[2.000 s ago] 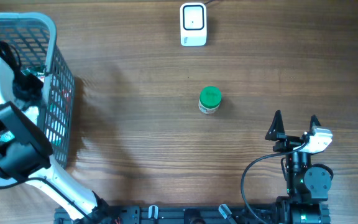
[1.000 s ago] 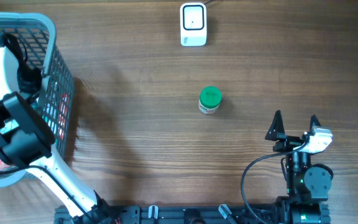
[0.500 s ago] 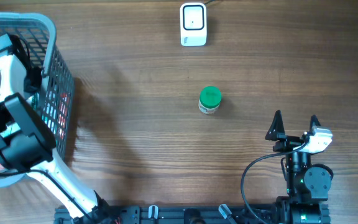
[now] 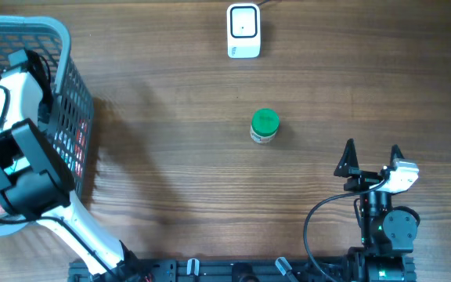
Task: Scan the item barcode
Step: 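Reach the left gripper into the basket and grasp the green glove pack, then lift the glove pack out and drop it beside the jar, then reach into the basket and grasp the light-blue tissue pack, then carry the tissue pack right of the jar and release it, then reach into the basket, grasp the red snack packet, drop it left of gloves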
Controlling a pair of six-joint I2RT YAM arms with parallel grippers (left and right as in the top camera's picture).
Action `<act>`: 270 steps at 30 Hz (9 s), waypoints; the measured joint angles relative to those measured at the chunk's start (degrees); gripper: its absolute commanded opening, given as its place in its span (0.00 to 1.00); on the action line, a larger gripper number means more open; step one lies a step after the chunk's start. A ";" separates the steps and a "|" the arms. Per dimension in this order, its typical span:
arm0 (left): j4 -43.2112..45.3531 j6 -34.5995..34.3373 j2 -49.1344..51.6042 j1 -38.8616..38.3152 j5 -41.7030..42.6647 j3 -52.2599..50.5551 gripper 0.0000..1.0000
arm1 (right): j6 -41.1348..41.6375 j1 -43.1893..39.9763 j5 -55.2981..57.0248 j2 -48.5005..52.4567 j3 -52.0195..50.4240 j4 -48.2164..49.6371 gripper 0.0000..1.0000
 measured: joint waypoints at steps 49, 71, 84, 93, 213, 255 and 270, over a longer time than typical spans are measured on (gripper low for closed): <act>-31.19 -60.35 6.10 -48.54 5.31 44.09 0.04 | -0.02 -0.02 0.00 0.00 0.00 0.02 1.00; -23.12 -55.36 -7.85 -36.83 -6.12 47.47 1.00 | -0.02 0.00 0.00 0.00 0.00 0.00 1.00; -35.71 -60.72 -23.12 3.89 -9.18 33.51 1.00 | 0.00 -0.02 0.00 0.00 0.00 0.00 1.00; -10.51 -51.54 -22.88 8.55 -9.03 -3.26 1.00 | -0.02 -0.02 0.00 -0.02 0.00 0.00 1.00; -24.04 -40.89 -30.49 8.61 -13.07 8.15 1.00 | -0.02 -0.02 -0.37 0.00 0.00 0.00 1.00; 11.78 3.87 -15.21 20.76 -15.43 -22.10 0.74 | -0.02 -0.02 -0.39 0.00 0.00 0.02 1.00; 14.05 4.85 -16.31 21.40 -9.03 -23.65 0.04 | 0.00 -0.02 -0.39 0.00 0.00 0.00 1.00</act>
